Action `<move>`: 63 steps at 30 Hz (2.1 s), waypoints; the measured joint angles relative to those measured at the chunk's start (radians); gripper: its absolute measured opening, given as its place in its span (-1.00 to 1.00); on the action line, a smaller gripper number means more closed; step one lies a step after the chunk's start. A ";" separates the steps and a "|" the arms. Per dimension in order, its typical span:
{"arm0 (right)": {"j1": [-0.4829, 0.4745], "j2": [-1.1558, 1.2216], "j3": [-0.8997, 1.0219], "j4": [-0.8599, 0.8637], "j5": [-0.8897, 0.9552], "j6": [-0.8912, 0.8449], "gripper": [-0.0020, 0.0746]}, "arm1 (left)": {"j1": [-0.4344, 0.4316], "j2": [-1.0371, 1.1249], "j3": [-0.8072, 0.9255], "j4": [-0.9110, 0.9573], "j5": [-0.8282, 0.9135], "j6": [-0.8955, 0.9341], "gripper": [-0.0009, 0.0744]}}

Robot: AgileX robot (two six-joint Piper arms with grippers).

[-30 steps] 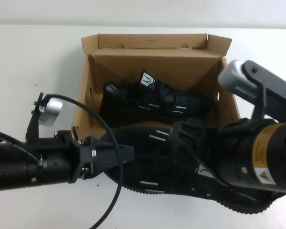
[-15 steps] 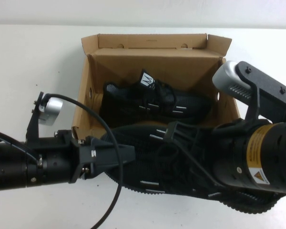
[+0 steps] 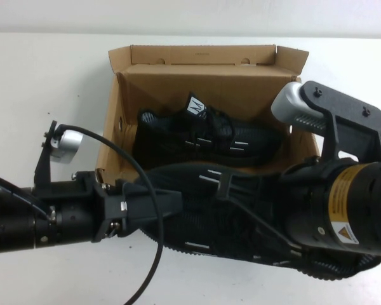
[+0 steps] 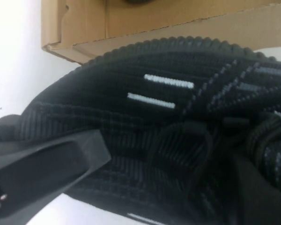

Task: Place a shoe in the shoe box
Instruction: Hand over the shoe, then place the shoe in the shoe box

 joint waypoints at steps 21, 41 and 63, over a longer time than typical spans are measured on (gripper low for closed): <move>0.000 -0.183 0.003 -0.096 0.102 -0.084 -0.96 | 0.000 0.000 -0.002 -0.021 -0.128 0.017 0.78; -0.014 -0.252 0.003 -0.282 0.057 -0.118 -0.96 | 0.141 -0.041 -0.021 0.048 -0.107 0.054 -0.97; -0.497 0.095 -0.064 0.734 -0.296 -1.038 -0.96 | 0.141 -0.641 -0.021 0.708 -0.406 -0.228 -0.97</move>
